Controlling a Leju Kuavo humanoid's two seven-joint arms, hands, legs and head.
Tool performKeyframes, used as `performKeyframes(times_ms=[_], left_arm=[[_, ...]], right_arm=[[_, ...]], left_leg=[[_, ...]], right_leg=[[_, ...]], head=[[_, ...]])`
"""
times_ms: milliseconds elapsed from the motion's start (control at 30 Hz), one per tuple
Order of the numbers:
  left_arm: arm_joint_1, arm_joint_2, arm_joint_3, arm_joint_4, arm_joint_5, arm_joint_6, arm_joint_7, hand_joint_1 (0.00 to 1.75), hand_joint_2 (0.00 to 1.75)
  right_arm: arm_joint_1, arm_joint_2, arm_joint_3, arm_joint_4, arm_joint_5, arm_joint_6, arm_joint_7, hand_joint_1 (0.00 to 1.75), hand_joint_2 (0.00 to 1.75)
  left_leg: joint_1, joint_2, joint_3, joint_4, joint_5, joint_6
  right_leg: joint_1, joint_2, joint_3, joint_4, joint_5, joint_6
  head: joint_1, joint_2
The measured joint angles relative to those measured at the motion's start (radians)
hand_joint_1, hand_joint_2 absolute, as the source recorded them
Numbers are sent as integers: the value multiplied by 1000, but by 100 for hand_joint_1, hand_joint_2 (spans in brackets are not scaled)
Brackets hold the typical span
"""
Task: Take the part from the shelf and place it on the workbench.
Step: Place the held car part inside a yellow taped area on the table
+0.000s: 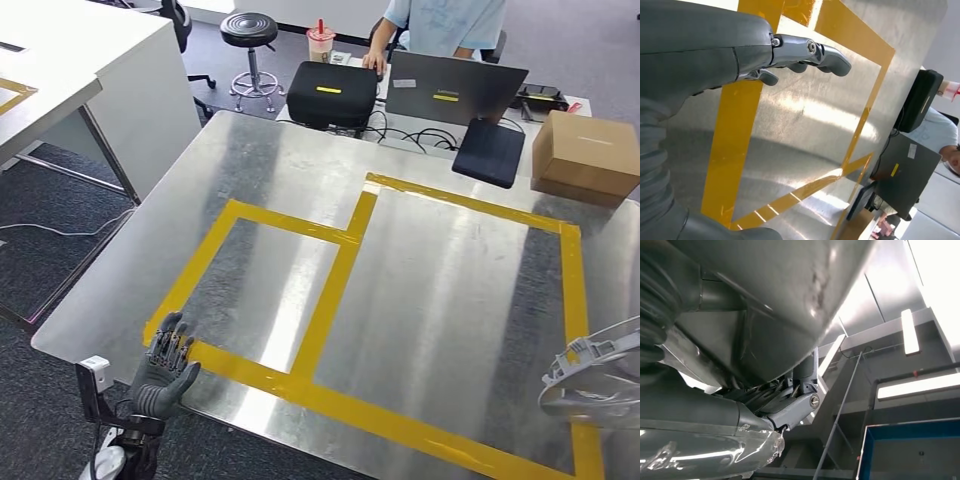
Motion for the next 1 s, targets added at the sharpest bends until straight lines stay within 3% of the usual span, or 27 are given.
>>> performKeyframes(times_ms=[133,167,233,300,367,1000], left_arm=[[-2,0,0,3,-10,5,-6,0,175],[-3,0,0,3,-14,9,-6,0,175],[-3,0,0,3,-24,16,-8,0,87],[-4,0,-1,4,-25,19,-9,0,0],[-5,0,-1,5,-23,23,-5,0,0],[-11,-1,-23,6,-64,65,16,0,0]], right_arm=[[-14,-27,3,19,9,14,9,171,175],[-17,-33,4,23,14,17,13,170,175],[-23,-43,4,29,21,20,20,161,175],[-31,-51,6,38,27,22,26,79,175],[-36,-58,9,48,36,25,33,1,175],[-97,-67,51,166,256,-163,36,0,175]], left_leg=[[0,0,-1,0,0,0],[0,0,-1,0,0,0],[0,0,-1,0,0,0],[0,0,-2,0,0,0],[0,0,-2,0,0,0],[-3,-1,-7,0,2,3]], right_leg=[[0,0,-1,0,0,0],[0,0,-1,0,0,0],[0,0,-1,0,0,0],[0,0,-1,0,0,0],[-1,0,-2,0,0,0],[-4,-3,-7,2,0,1]], head=[[0,0],[0,0],[0,0],[0,0],[0,0],[0,0]])
